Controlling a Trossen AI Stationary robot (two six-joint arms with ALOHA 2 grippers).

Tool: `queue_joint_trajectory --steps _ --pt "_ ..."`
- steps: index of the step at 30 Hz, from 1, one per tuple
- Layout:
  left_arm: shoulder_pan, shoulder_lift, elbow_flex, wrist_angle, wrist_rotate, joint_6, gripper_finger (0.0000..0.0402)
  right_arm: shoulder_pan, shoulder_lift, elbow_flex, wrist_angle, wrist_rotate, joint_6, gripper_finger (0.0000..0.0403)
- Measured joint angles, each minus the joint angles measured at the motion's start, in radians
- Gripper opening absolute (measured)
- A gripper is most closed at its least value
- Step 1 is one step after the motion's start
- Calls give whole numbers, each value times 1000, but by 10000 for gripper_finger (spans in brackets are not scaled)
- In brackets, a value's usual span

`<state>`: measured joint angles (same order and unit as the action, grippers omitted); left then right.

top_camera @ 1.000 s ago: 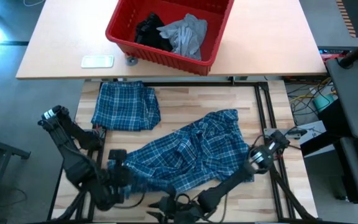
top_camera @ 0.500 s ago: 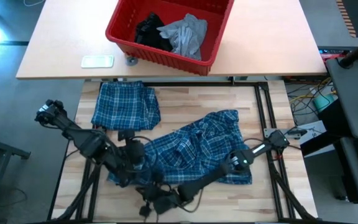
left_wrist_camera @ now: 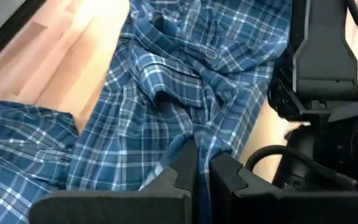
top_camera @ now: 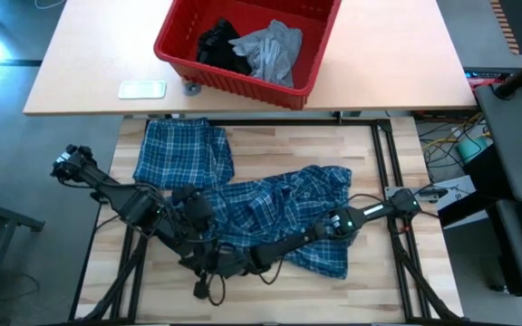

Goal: Fold Laundry from Bin
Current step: Fold the blue patterned long sleeve shirt

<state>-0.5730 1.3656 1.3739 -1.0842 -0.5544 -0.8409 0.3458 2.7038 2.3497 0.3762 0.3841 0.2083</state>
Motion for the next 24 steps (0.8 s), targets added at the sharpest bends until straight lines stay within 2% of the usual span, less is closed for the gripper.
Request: queue_joint_trajectory --steps 2,7,11,16,19,24 --pt "-21 -2 0 -12 30 -1 0 5 -28 0 -122 -26 26 13" --pt "-114 -9 0 -41 121 -37 0 73 -144 0 -646 -35 131 13" --pt "-197 -3 0 -32 178 -78 0 157 -240 0 -999 -75 190 10" --pt "-297 16 -2 49 173 -80 0 199 -332 -8 -1386 82 277 9" --pt "-335 34 -2 118 172 -61 0 152 -337 -50 -1500 119 314 9" --pt "-371 66 -2 136 172 -115 1 63 -376 -201 -1456 110 319 9"
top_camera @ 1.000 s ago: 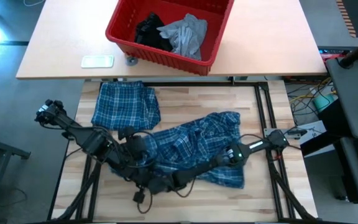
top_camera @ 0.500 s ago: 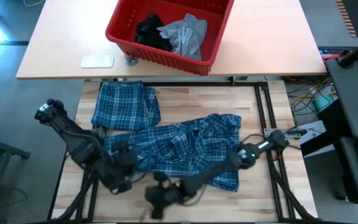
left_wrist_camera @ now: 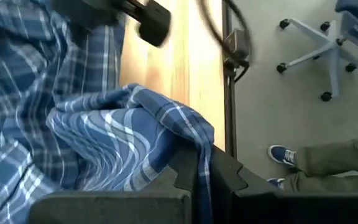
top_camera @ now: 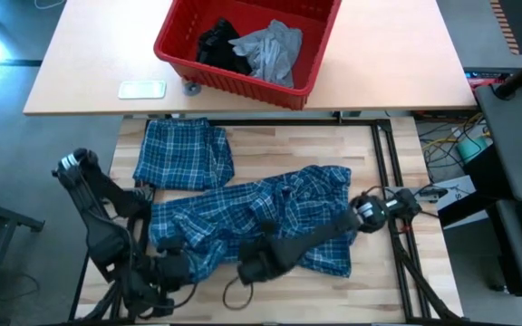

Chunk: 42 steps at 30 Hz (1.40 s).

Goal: Fold Laundry from Bin
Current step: Fold the blue patterned long sleeve shirt

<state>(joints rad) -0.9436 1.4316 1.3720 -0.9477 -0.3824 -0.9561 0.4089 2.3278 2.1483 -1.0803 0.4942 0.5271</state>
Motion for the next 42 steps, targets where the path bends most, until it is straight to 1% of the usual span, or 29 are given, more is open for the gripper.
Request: queue_joint_trajectory --steps 2,5,8,10,13,14,15,17,20,23,26,28,30,32,34,35,39,40,42 --pt "-10 15 0 -25 2 -42 6 -29 -22 -77 43 -37 5 9" --pt "-24 36 0 -105 22 -131 26 -64 -46 -213 94 -187 37 9" --pt "-68 50 -18 -191 48 -240 60 -76 -103 -351 96 -274 104 9" --pt "-117 50 -43 -221 53 -331 86 -78 -148 -444 109 -288 145 9" --pt "-207 48 -74 -214 45 -494 125 -83 -228 -556 138 -324 195 9" --pt "-238 49 -76 -190 23 -540 136 -85 -255 -587 148 -334 204 9" --pt "-265 54 -76 -154 -5 -571 146 -88 -284 -617 167 -343 210 9" --pt "-295 86 -70 -65 -39 -587 159 -93 -344 -668 199 -349 219 9" --pt "-288 195 -43 69 -50 -511 165 -105 -441 -728 221 -346 239 9" --pt "-263 349 17 162 -76 -422 163 -117 -506 -782 249 -340 254 9" --pt "-259 503 98 139 -115 -416 162 -121 -551 -816 280 -338 273 9" --pt "-260 575 159 79 -166 -466 162 -121 -578 -831 295 -338 285 9" --pt "-260 608 215 -19 -232 -546 162 -121 -585 -840 315 -340 290 9" --pt "-248 609 234 -93 -288 -612 162 -119 -584 -842 328 -342 290 9" --pt "-229 603 191 -116 -290 -659 162 -119 -579 -832 361 -340 275 9" --pt "-221 602 152 -80 -284 -675 161 -120 -578 -827 398 -339 263 9" --pt "-217 594 -7 210 -240 -655 152 -123 -547 -826 575 -338 205 9" --pt "-218 593 -36 257 -221 -647 149 -125 -536 -826 599 -344 198 9" --pt "-223 595 -80 286 -175 -648 142 -126 -513 -826 597 -360 196 9"
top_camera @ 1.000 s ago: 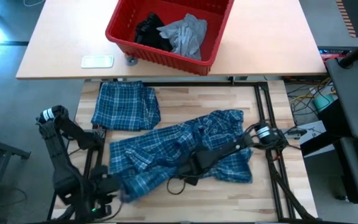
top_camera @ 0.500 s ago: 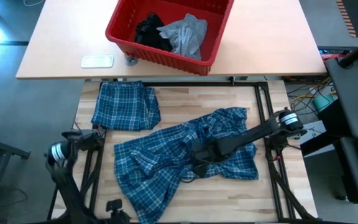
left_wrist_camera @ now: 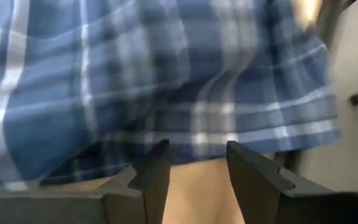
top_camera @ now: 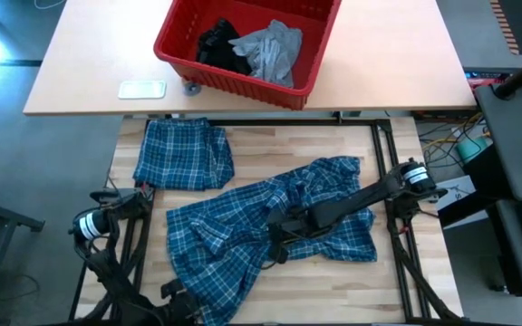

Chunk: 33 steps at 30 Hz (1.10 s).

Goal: Fold Laundry from Bin
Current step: Fold the blue patterned long sleeve shirt

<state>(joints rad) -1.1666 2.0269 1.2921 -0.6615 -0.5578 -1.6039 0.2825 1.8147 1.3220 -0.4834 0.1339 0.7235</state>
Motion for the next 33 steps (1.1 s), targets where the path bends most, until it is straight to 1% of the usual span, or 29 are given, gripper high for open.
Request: queue_joint_trajectory --steps 2,5,7,9,10,12,15,17,19,22,25,28,31,33 --pt "-9 -6 -32 45 32 22 137 0 26 -1 -30 -22 10 9" --pt "-38 -18 -53 134 124 99 129 0 67 -11 -113 -72 39 9" --pt "-71 -45 -54 134 191 78 126 4 85 -19 -166 -107 48 9" --pt "-103 -93 -63 77 242 37 125 12 91 -22 -205 -116 54 9" --pt "-119 -123 -65 45 241 12 125 17 93 -22 -214 -116 54 9" --pt "-144 -202 -68 -8 192 -34 125 21 92 -24 -208 -114 49 9" --pt "-150 -277 -107 -20 161 -33 125 18 89 -26 -180 -116 42 9" --pt "-150 -290 -156 -17 164 -37 125 13 84 -25 -180 -117 40 9" --pt "-138 -292 -195 23 163 -41 125 11 82 -17 -181 -117 39 9" --pt "-118 -255 -253 55 161 -59 125 14 69 15 -188 -120 38 9" --pt "-91 -226 -272 62 131 -54 125 30 52 57 -193 -127 38 9" --pt "-39 -221 -259 74 115 53 125 43 39 107 -195 -129 41 9" --pt "15 -226 -187 90 109 206 125 52 27 167 -191 -127 35 9" --pt "39 -227 -140 88 139 292 125 53 25 196 -189 -127 34 9"
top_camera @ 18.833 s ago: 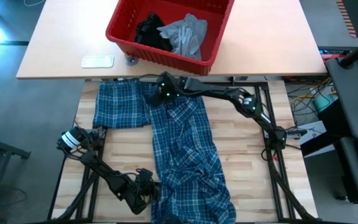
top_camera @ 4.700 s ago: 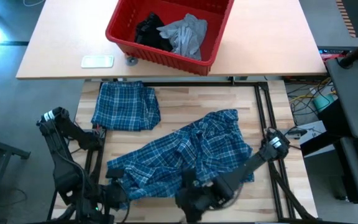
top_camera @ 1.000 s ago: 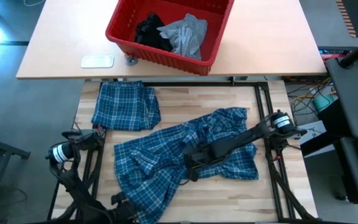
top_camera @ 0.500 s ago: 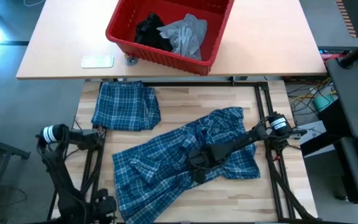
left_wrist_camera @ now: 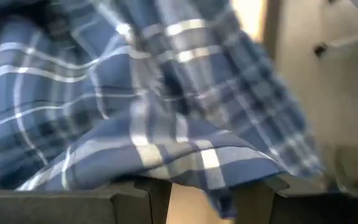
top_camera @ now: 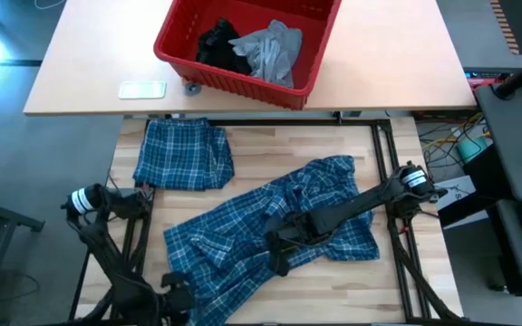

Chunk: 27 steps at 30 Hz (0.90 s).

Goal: Fold Laundry from Bin
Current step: Fold the blue patterned long sleeve shirt

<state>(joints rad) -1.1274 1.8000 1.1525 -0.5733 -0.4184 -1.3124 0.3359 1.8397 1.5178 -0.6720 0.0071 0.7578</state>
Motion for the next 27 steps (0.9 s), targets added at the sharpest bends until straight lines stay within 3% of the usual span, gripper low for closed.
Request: queue_joint_trajectory --steps 5,12,21,27 --pt "64 -1 88 -44 59 65 125 0 0 17 -3 0 0 9" --pt "121 -2 75 -79 121 57 112 0 16 16 -4 -8 40 9" --pt "74 97 62 -59 134 0 83 0 24 16 -3 -15 55 9" --pt "16 153 58 -134 153 -53 76 -2 24 16 -3 -15 62 9"
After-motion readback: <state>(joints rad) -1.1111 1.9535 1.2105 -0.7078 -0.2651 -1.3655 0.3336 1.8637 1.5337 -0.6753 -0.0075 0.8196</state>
